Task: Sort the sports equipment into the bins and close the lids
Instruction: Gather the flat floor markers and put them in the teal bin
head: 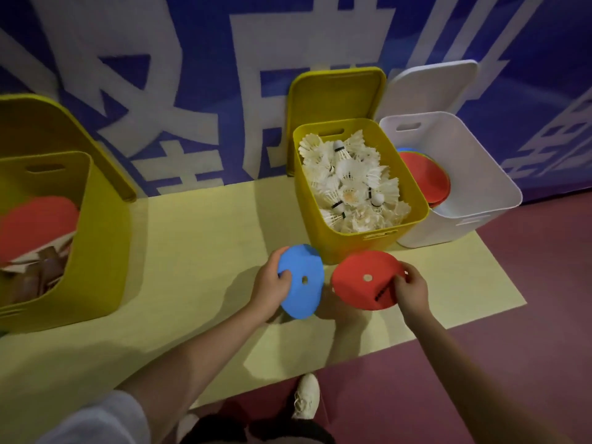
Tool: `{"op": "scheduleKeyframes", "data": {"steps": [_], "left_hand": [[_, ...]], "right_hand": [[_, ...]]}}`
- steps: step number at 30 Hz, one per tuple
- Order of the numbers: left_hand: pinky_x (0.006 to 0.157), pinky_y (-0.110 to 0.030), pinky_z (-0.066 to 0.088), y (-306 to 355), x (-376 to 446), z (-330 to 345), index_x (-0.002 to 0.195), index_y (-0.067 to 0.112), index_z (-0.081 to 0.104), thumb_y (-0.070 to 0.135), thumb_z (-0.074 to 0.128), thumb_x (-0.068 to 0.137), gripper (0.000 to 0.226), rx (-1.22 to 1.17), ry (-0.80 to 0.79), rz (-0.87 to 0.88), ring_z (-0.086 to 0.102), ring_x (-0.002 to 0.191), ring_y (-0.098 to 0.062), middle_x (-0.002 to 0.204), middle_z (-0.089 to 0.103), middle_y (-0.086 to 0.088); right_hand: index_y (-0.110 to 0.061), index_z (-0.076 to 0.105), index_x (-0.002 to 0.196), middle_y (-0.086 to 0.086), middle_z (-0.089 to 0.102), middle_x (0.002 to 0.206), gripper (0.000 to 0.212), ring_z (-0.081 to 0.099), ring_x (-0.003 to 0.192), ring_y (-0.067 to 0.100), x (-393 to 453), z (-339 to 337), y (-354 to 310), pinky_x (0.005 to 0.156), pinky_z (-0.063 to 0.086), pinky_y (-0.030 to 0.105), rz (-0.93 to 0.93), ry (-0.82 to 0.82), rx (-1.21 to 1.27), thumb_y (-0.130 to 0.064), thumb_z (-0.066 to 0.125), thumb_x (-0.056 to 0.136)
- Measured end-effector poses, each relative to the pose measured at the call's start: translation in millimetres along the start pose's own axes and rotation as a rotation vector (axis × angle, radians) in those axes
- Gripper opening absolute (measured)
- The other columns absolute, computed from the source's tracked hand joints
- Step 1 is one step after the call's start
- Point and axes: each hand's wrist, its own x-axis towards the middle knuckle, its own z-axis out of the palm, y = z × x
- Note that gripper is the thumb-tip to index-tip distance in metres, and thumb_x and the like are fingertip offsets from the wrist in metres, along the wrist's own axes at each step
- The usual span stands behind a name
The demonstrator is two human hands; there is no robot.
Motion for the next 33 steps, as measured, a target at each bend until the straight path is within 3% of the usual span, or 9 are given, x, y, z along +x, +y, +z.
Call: {"op": "scheduleKeyframes", "data": {"steps": [2,6,10,14,16,21,23,29,33], "left_hand": [[0.078,-0.028,0.045,-0.9,-5.8,-42.1,0.132,0.025,0.047,0.001,0.044,0.087,0.051,-0.079,0.073,0.054,0.054,0.100,-0.015,0.116,0.056,0.005],[0.083,-0.034,0.051,-7.5,-22.1,-136.9,0.128,0.031,0.048,0.003,0.043,0.087,0.050,-0.175,0.156,0.082,0.055,0.100,-0.011,0.114,0.055,0.010],[0.075,-0.019,0.045,-16.3,-39.3,-227.0,0.130,0.026,0.047,0.002,0.043,0.088,0.049,-0.192,0.214,0.123,0.052,0.103,-0.012,0.118,0.053,0.009],[0.073,-0.008,0.042,-22.3,-51.4,-307.7,0.131,0.020,0.048,0.000,0.043,0.087,0.048,-0.235,0.317,0.182,0.052,0.102,-0.006,0.121,0.052,0.006],[0.074,-0.003,0.041,-22.2,-56.7,-344.3,0.131,0.018,0.049,0.003,0.045,0.087,0.047,-0.265,0.379,0.214,0.051,0.104,-0.005,0.122,0.053,0.005],[0.083,-0.019,0.048,-17.5,-64.0,-422.2,0.125,0.022,0.053,0.004,0.046,0.088,0.042,-0.335,0.577,0.244,0.054,0.104,-0.004,0.115,0.056,0.011],[0.084,-0.026,0.049,-19.7,-66.0,-448.1,0.124,0.023,0.053,0.003,0.044,0.090,0.041,-0.337,0.654,0.230,0.053,0.104,-0.010,0.118,0.056,0.005],[0.078,-0.024,0.043,-41.0,-73.3,-521.9,0.129,0.020,0.051,0.004,0.043,0.091,0.042,-0.332,0.928,0.140,0.051,0.104,-0.012,0.118,0.053,0.006],[0.080,-0.032,0.040,-70.7,-69.6,-573.7,0.138,0.020,0.043,0.005,0.042,0.093,0.046,-0.256,0.965,0.006,0.048,0.104,-0.018,0.119,0.048,0.002]], "right_hand": [[-0.012,0.060,0.115,0.011,0.064,0.105,0.048,0.059,0.095,0.027,-22.0,22.1,-20.0,0.085,0.049,0.043,-0.038,-0.003,0.048,-0.023,0.043,0.071],[-0.007,0.057,0.123,0.012,0.060,0.108,0.037,0.056,0.098,0.027,-72.1,80.1,-49.5,0.085,0.046,0.039,-0.053,0.000,0.131,-0.004,0.048,0.087],[-0.003,0.056,0.124,0.015,0.060,0.113,0.036,0.054,0.096,0.026,-124.9,156.8,-71.9,0.080,0.041,0.033,-0.039,-0.018,0.202,0.001,0.047,0.089],[-0.009,0.053,0.131,0.011,0.060,0.116,0.042,0.057,0.104,0.028,-172.4,233.9,-104.7,0.088,0.048,0.040,-0.008,-0.125,0.269,-0.005,0.049,0.089],[-0.013,0.058,0.121,0.011,0.062,0.114,0.035,0.059,0.103,0.027,-191.7,264.3,-124.6,0.092,0.050,0.042,-0.023,-0.168,0.324,-0.006,0.052,0.088],[-0.023,0.067,0.093,0.005,0.067,0.097,0.025,0.060,0.091,0.023,-214.9,318.0,-184.5,0.080,0.049,0.037,-0.135,-0.301,0.431,-0.005,0.052,0.082],[-0.018,0.068,0.101,0.004,0.068,0.095,0.030,0.060,0.090,0.023,-216.7,336.5,-209.2,0.076,0.048,0.034,-0.187,-0.365,0.433,-0.002,0.051,0.083],[-0.016,0.062,0.107,0.003,0.063,0.097,0.026,0.059,0.090,0.020,-237.8,394.2,-269.9,0.074,0.050,0.032,-0.314,-0.575,0.352,-0.002,0.045,0.092],[-0.012,0.058,0.122,0.009,0.063,0.109,0.030,0.061,0.099,0.023,-256.8,429.9,-284.8,0.077,0.053,0.034,-0.382,-0.619,0.265,-0.011,0.044,0.095]]}}
